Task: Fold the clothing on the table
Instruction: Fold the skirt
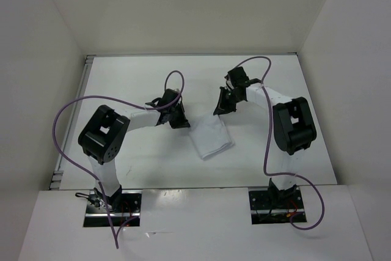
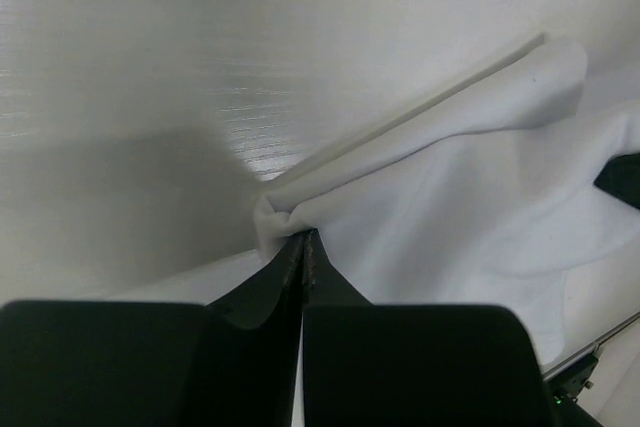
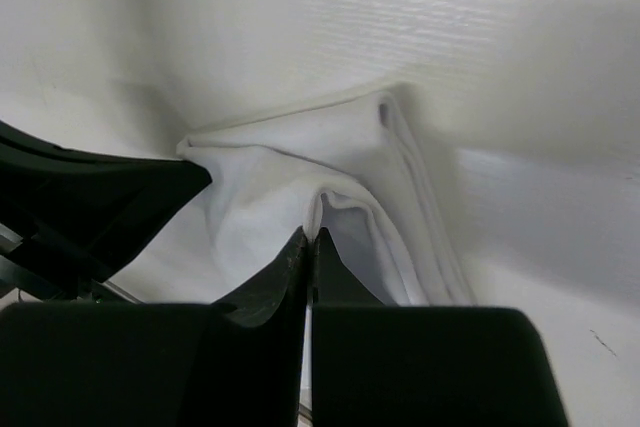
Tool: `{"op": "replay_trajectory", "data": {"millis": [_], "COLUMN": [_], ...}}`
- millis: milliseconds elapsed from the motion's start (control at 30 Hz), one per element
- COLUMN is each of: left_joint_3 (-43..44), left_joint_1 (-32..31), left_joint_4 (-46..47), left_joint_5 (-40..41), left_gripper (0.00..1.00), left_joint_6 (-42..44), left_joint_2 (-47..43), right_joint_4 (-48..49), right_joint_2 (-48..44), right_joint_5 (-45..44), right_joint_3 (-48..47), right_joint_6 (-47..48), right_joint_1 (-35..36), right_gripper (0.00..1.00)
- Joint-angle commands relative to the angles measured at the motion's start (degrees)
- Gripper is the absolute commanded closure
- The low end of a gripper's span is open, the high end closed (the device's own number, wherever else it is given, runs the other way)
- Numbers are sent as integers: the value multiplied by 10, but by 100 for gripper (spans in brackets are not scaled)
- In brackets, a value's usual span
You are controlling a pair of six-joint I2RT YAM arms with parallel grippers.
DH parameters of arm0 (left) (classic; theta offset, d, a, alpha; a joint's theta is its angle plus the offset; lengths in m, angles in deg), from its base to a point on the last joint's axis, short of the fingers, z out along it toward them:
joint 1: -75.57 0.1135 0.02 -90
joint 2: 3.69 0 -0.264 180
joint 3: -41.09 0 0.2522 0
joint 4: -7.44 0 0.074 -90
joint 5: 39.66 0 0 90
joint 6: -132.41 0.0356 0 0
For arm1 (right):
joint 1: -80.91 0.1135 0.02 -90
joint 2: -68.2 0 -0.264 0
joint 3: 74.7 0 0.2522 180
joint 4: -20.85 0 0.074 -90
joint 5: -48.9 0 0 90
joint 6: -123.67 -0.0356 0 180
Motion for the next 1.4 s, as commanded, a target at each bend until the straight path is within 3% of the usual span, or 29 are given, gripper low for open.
{"op": "replay_trajectory", "data": {"millis": [0, 367, 433, 467, 500, 600, 767, 867, 933, 1067, 1133, 1200, 1367], "left_joint_3": [-23, -34, -34, -39, -39, -39, -34, -34, -40, -68, -86, -116, -163], "left_joint_1": [2, 2, 2, 2, 2, -4, -24, -43, -53, -69, -83, -89, -100], "left_joint_4": [-20, -20, -20, -20, -20, -27, -43, -38, -38, -32, -32, -32, -27], "left_joint_5": [47, 47, 42, 33, 33, 32, 29, 17, 17, 17, 23, 43, 51], "left_gripper": [100, 100, 100, 100, 100, 97, 83, 82, 80, 77, 72, 59, 46], "left_joint_6": [0, 0, 0, 0, -5, -5, -12, -18, -23, -30, -43, -49, -60], "left_joint_2": [15, 10, -3, -8, -23, -66, -152, -193, -220, -270, -306, -332, -400], "right_joint_4": [-12, -12, -23, -23, -23, -23, -46, -44, -13, 2, 8, 15, 20], "right_joint_2": [-10, 22, 22, 16, 9, -49, -169, -204, -210, -164, -128, -109, -76], "right_joint_5": [9, -36, -76, -82, -94, -144, -256, -231, -158, -82, -75, -75, -112], "right_joint_3": [-34, -29, -29, -24, -24, -6, 12, 26, 48, 55, 62, 69, 105], "right_joint_6": [16, 9, 9, 3, -5, -29, -59, -59, -59, -59, -59, -65, -77], "right_joint_1": [-18, -43, -43, -43, -43, -43, 1, 34, 45, 46, 46, 46, 40], "right_gripper": [100, 100, 95, 88, 81, 77, 75, 75, 74, 74, 74, 74, 75]}}
